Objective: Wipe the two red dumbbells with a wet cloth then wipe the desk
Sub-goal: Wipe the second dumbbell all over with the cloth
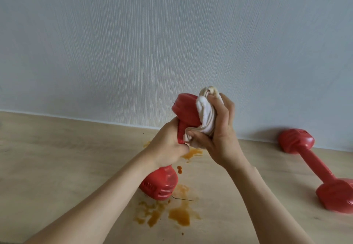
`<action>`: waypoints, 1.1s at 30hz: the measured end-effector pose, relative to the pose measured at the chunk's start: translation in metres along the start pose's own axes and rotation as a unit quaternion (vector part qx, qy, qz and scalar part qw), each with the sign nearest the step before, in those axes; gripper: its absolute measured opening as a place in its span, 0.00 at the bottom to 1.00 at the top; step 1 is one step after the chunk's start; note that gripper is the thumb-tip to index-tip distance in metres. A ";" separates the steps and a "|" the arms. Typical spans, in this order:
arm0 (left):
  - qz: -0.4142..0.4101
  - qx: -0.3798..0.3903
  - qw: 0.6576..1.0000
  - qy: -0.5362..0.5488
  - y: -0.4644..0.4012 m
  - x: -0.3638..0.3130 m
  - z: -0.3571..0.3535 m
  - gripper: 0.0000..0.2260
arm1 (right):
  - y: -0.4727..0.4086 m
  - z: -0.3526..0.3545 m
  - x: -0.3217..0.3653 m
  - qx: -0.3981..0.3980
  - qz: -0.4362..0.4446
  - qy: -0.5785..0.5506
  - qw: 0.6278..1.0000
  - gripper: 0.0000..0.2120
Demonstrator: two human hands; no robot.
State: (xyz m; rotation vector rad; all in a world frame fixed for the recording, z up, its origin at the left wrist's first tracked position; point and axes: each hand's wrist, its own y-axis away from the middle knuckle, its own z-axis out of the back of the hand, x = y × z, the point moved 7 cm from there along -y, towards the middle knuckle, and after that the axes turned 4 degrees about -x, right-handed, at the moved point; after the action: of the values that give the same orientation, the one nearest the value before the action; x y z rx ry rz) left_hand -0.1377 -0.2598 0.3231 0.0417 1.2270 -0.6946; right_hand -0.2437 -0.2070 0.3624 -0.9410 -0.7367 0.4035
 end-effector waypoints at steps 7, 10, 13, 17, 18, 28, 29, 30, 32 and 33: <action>0.069 0.123 0.986 0.094 0.000 0.003 -0.012 0.15 | 0.001 0.008 -0.009 -0.003 -0.016 -0.004 1.000 0.34; 0.048 0.032 0.998 -0.038 -0.003 0.002 -0.002 0.13 | 0.000 0.009 -0.002 -0.009 -0.047 0.036 0.998 0.33; 0.019 -0.126 0.969 -0.210 0.006 -0.007 0.007 0.16 | -0.002 0.004 0.014 -0.013 -0.031 0.094 0.995 0.34; 0.012 -0.130 0.984 -0.124 0.006 -0.005 0.009 0.14 | -0.004 -0.004 0.021 0.009 -0.020 0.104 0.994 0.33; 0.009 -0.102 0.990 -0.097 0.005 -0.005 0.007 0.15 | -0.003 -0.003 0.017 0.010 -0.023 0.080 0.996 0.33; 0.077 0.099 0.991 0.040 0.003 -0.002 -0.003 0.13 | 0.004 0.002 -0.010 0.006 -0.098 -0.021 0.995 0.36; 0.066 0.060 0.996 -0.031 0.001 -0.001 0.000 0.12 | 0.004 0.002 -0.009 -0.001 -0.105 -0.002 0.995 0.36; 0.056 0.010 0.991 -0.120 0.001 0.001 0.003 0.14 | 0.004 0.002 -0.006 -0.007 -0.106 0.020 0.994 0.35; 0.032 -0.094 0.970 -0.220 0.006 -0.002 0.009 0.17 | 0.002 0.000 0.003 -0.012 -0.094 0.059 0.994 0.34; 0.021 -0.116 0.973 -0.200 0.008 -0.003 0.009 0.17 | 0.001 -0.002 0.008 -0.010 -0.086 0.068 0.994 0.34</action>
State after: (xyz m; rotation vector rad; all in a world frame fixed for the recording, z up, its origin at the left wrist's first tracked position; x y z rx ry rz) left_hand -0.1266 -0.2559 0.3260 -0.2561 0.9080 -0.4889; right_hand -0.2371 -0.2029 0.3639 -0.9061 -0.6914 0.1802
